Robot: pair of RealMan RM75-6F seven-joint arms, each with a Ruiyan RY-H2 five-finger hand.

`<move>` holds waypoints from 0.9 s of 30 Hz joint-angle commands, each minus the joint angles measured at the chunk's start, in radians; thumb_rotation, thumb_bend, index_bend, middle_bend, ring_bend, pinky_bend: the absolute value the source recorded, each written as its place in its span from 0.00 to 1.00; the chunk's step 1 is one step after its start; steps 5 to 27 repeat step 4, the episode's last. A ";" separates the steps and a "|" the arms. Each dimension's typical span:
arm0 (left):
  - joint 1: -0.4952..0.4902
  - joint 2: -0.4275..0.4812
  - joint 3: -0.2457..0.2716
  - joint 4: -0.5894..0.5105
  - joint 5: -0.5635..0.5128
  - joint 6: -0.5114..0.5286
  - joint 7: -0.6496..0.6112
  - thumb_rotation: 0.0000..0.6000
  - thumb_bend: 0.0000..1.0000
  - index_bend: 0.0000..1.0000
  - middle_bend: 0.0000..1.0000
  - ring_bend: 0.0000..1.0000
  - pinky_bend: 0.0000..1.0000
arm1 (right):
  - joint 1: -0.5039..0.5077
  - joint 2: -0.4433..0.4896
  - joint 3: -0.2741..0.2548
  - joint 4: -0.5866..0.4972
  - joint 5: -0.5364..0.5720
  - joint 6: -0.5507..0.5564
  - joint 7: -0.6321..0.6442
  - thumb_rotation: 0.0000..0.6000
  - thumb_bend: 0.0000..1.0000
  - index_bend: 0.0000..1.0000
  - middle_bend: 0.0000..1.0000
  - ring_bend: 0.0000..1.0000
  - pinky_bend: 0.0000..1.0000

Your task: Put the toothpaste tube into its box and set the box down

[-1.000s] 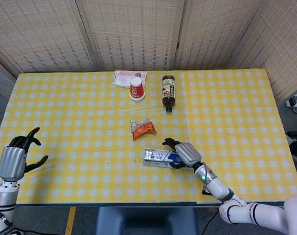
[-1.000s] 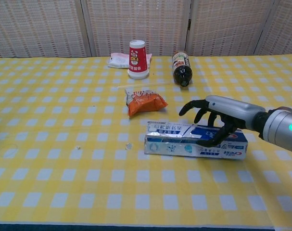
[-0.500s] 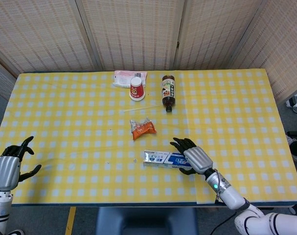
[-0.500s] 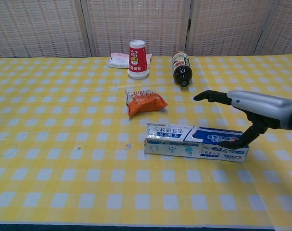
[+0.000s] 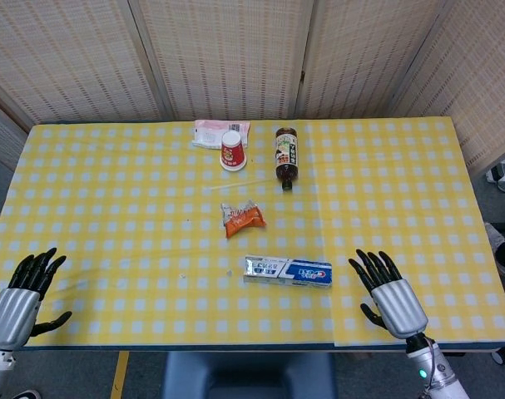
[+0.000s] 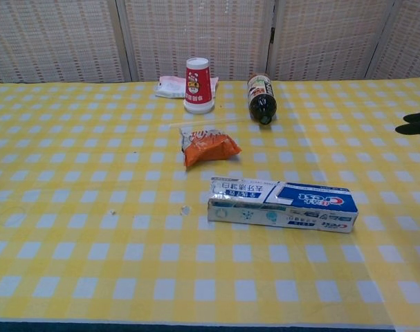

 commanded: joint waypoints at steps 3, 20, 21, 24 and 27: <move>0.015 0.009 -0.001 -0.007 0.013 0.020 0.005 1.00 0.19 0.01 0.00 0.00 0.00 | -0.018 0.029 0.008 -0.013 -0.009 -0.003 0.020 1.00 0.33 0.00 0.00 0.00 0.00; 0.016 0.009 -0.004 -0.007 0.010 0.022 0.005 1.00 0.19 0.01 0.00 0.00 0.00 | -0.019 0.030 0.010 -0.015 -0.010 -0.005 0.018 1.00 0.33 0.00 0.00 0.00 0.00; 0.016 0.009 -0.004 -0.007 0.010 0.022 0.005 1.00 0.19 0.01 0.00 0.00 0.00 | -0.019 0.030 0.010 -0.015 -0.010 -0.005 0.018 1.00 0.33 0.00 0.00 0.00 0.00; 0.016 0.009 -0.004 -0.007 0.010 0.022 0.005 1.00 0.19 0.01 0.00 0.00 0.00 | -0.019 0.030 0.010 -0.015 -0.010 -0.005 0.018 1.00 0.33 0.00 0.00 0.00 0.00; 0.016 0.009 -0.004 -0.007 0.010 0.022 0.005 1.00 0.19 0.01 0.00 0.00 0.00 | -0.019 0.030 0.010 -0.015 -0.010 -0.005 0.018 1.00 0.33 0.00 0.00 0.00 0.00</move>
